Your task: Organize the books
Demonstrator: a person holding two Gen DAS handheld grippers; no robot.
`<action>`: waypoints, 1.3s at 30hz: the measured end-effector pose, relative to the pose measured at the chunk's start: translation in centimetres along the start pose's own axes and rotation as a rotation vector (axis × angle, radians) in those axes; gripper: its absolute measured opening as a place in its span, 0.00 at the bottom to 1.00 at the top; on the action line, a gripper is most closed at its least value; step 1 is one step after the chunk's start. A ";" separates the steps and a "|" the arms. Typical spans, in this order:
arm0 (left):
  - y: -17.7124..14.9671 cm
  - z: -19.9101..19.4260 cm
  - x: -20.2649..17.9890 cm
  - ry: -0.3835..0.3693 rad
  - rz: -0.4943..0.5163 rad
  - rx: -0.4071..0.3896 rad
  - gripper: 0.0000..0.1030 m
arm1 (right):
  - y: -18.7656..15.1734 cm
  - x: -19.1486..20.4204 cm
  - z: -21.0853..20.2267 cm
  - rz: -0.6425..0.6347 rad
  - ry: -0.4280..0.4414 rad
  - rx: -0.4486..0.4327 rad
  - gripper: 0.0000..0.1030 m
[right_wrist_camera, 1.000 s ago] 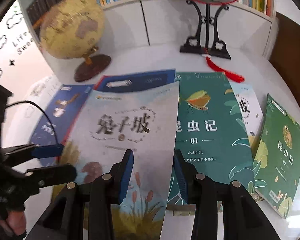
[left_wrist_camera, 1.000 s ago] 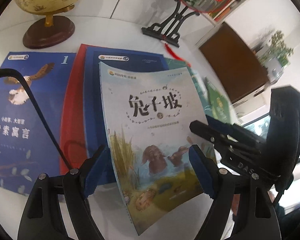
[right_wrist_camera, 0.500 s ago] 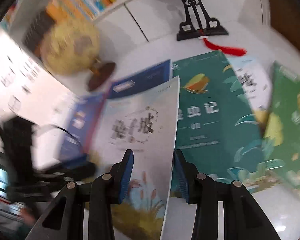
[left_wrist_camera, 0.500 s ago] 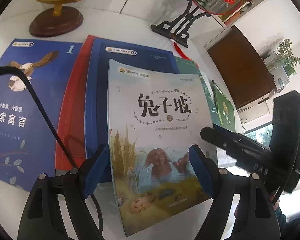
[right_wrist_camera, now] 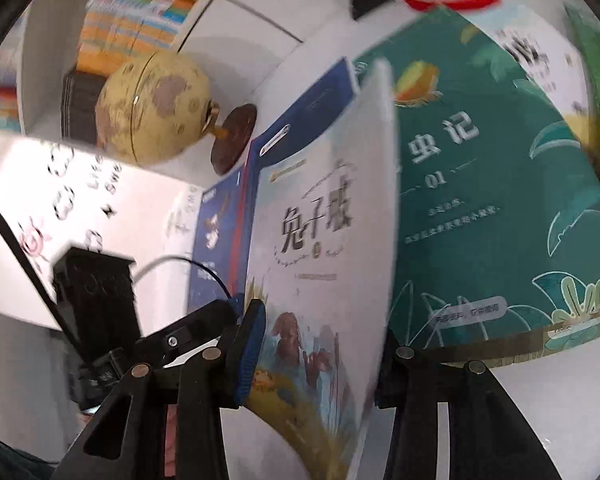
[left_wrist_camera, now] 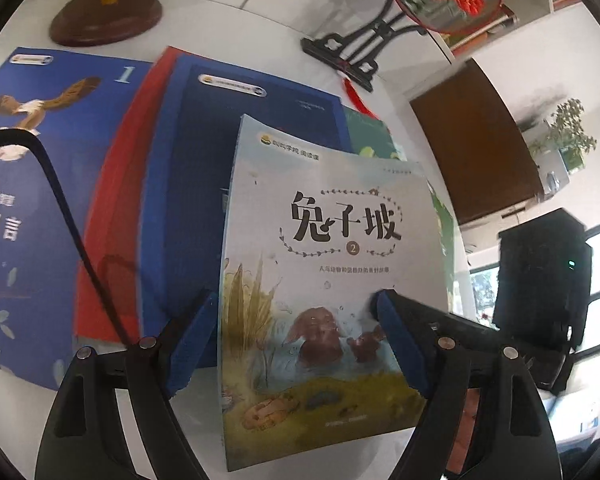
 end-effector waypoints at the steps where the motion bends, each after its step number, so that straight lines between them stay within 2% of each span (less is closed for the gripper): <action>1: 0.0 0.1 -0.1 -0.010 -0.002 0.003 0.77 | -0.3 0.8 0.0 -0.045 -0.061 -0.021 0.40; 2: 0.1 0.2 -0.1 -0.018 -0.003 0.004 0.77 | -0.4 1.4 0.1 -0.080 -0.111 -0.038 0.38; 4: 0.1 0.3 -0.3 -0.030 -0.001 0.012 0.77 | -0.8 2.7 0.5 -0.184 -0.267 -0.096 0.33; 6: 0.1 0.3 -0.5 -0.023 -0.003 0.015 0.79 | -1.5 3.7 1.5 -0.317 -0.429 -0.120 0.32; 8: 0.2 0.1 -0.2 -0.044 -0.025 0.003 0.80 | -1.9 3.9 1.7 -0.374 -0.454 -0.131 0.33; 12: 0.1 -1.0 0.7 -0.139 -0.083 -0.045 0.80 | -2.9 4.3 2.1 -0.457 -0.484 -0.147 0.33; 15: 0.3 -1.9 -0.3 -0.172 -0.058 -0.064 0.80 | -3.1 3.5 1.8 -0.490 -0.459 -0.153 0.33; 18: 0.4 -2.3 -1.7 -0.169 -0.026 -0.067 0.80 | -2.6 3.1 1.3 -0.473 -0.402 -0.147 0.33; 21: 0.6 -2.7 -2.0 -0.153 -0.026 -0.078 0.80 | -2.0 4.4 0.5 -0.487 -0.359 -0.163 0.33; 24: 0.8 -4.0 -1.5 -0.157 -0.048 -0.113 0.80 | -1.9 5.8 0.2 -0.530 -0.371 -0.178 0.33; 28: 1.1 -7.7 -0.7 -0.091 -0.032 -0.178 0.80 | -2.1 7.7 0.7 -0.568 -0.374 -0.165 0.33; 32: 0.5 -12.2 1.3 -0.025 -0.026 -0.221 0.80 | -2.7 10.8 2.1 -0.570 -0.308 -0.148 0.33; 39: -2.4 -20.7 7.1 0.094 -0.056 -0.289 0.80 | -6.5 19.6 7.2 -0.676 -0.240 -0.131 0.33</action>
Point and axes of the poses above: each gripper's, at about its wrist camera, not at the fingertips, and z roughly the way its jaws point, x to its left, y to its top, the point moved 1 cm from there along z, roughly the way its jaws point, and after that the axes turned 13 degrees about z, right-handed, at the moved point
